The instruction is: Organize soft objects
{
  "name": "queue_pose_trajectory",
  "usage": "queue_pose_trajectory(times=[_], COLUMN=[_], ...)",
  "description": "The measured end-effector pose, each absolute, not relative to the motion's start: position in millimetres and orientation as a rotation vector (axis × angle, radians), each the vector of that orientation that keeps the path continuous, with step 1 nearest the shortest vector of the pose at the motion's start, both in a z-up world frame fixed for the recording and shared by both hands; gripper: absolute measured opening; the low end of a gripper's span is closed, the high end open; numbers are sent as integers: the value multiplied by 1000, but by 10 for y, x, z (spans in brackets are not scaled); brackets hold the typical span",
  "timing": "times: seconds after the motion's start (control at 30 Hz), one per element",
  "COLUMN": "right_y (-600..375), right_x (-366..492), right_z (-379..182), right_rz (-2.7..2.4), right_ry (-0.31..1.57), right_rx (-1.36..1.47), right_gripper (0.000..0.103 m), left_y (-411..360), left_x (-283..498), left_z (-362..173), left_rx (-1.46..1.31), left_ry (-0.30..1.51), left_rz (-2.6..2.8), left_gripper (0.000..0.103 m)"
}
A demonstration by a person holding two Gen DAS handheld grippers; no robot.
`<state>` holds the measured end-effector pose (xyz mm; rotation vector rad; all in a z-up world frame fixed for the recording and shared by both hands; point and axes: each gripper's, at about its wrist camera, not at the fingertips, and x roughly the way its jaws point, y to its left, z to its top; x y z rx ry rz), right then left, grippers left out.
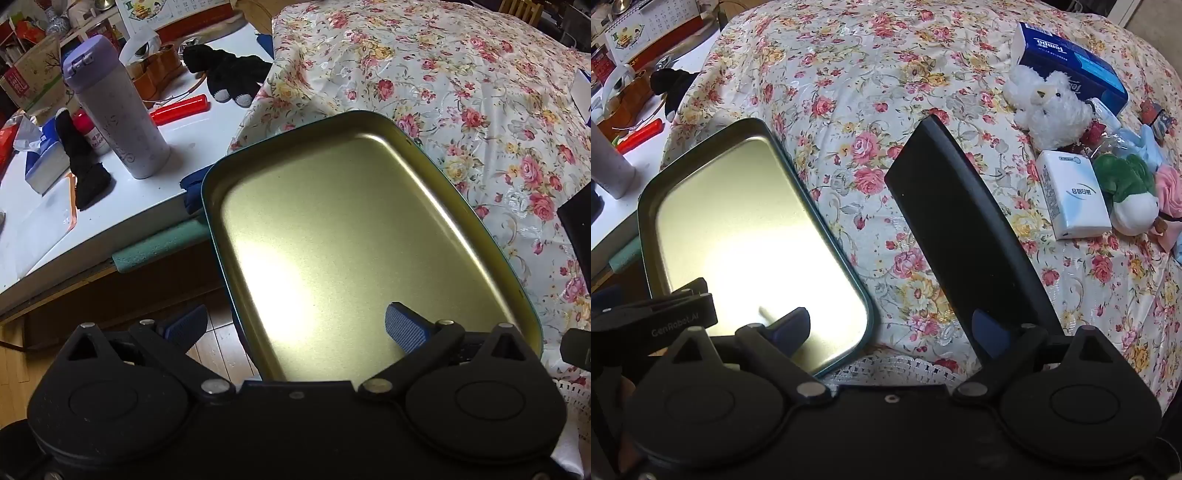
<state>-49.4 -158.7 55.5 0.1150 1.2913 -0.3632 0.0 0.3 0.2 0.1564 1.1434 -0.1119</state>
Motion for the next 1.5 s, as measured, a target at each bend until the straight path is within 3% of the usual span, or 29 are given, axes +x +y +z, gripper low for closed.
queue_pose_trajectory(times=[1.5], right_y=[-1556], right_x=[-522], right_z=[593], right_rz=[-372], right_ry=[1283], right_rx=[101], right_gripper=[94], left_y=[-44], left_x=[14], left_z=[-54], left_rx=[174], left_ry=[1183], left_rz=[-129], left_gripper=[100])
